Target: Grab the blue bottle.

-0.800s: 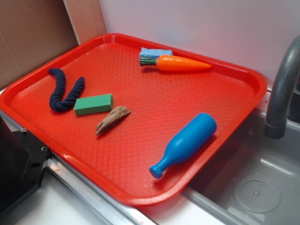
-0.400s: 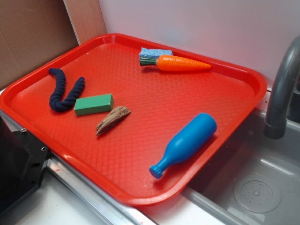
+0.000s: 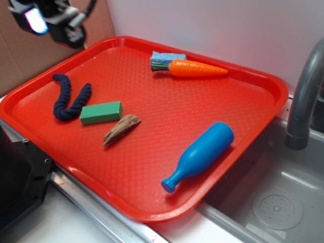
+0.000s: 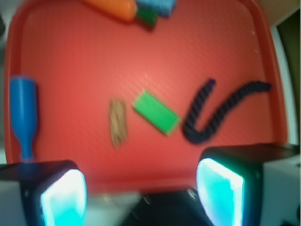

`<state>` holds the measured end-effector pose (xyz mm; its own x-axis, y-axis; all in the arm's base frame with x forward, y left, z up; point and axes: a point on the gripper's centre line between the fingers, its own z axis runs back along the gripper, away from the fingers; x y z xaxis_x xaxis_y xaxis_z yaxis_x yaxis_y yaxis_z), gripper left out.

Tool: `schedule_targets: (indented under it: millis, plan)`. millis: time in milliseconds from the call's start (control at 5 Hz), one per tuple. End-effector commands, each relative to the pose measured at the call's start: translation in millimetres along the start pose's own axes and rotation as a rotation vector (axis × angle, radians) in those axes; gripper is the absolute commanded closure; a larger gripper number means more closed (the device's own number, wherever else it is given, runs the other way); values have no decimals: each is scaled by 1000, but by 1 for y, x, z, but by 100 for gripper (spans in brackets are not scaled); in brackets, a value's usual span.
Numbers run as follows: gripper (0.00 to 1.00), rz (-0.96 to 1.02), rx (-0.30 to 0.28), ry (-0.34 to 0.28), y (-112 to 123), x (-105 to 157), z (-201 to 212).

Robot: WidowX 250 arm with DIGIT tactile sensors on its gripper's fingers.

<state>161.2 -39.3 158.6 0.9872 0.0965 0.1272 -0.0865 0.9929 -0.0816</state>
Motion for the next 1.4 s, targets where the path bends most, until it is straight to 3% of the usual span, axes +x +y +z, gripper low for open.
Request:
schedule_targets:
  millis: [0, 400, 600, 800, 1000, 1200]
  plan:
    - [0, -162, -70, -16, -90, 32, -58]
    - [0, -269, -24, 15, -128, 26, -108]
    - [0, -294, -25, 53, -134, 21, -123]
    - [0, -299, 70, 101, -132, 20, -144]
    - [0, -270, 72, 131, -121, 20, -147]
    - [100, -236, 69, 139, -102, 19, -145]
